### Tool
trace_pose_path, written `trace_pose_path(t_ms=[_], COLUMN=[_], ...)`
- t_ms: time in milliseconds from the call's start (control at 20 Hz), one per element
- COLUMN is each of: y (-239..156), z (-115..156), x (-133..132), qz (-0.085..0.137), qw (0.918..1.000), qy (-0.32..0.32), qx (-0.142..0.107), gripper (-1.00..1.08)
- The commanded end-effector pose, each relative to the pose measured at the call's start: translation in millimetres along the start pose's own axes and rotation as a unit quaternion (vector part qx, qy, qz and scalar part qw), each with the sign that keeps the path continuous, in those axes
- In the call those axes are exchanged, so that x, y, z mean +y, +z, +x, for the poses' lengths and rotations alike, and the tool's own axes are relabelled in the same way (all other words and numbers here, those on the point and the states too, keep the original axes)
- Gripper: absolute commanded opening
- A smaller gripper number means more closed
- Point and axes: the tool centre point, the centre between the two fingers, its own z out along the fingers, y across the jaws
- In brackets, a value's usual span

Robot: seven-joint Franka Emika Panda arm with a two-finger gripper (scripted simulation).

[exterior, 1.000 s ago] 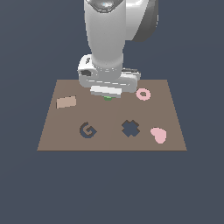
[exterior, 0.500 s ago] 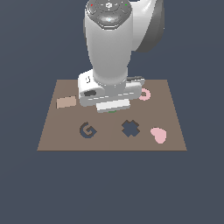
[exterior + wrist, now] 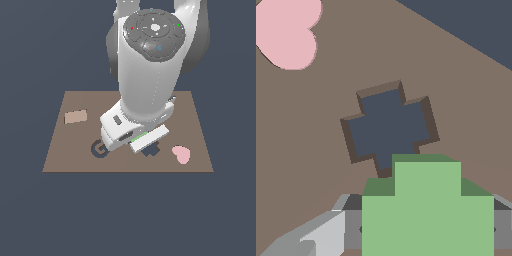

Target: Insert a designated object into the corresponding slot on a board.

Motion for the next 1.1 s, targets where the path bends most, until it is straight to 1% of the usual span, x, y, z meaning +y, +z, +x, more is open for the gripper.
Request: trace_pose_path(t_ms=[0, 250, 450, 800, 1050], y=[-0.9, -1.6, -2.0, -1.4, 7.6], z=[13.3, 31.9, 40.7, 43.6, 44.5], x=[-2.7, -9.2, -13.5, -15.6, -15.9], qz=[0.000, 0.000, 0.000, 0.001, 0.000], qw=[0.9993, 0.9959, 0.9932, 0.9922, 0.9918], qy=[-0.037, -0.090, -0.116, -0.125, -0.128], qx=[0.000, 0.000, 0.000, 0.000, -0.001], gripper=[-1.00, -1.00, -1.00, -1.00, -1.00])
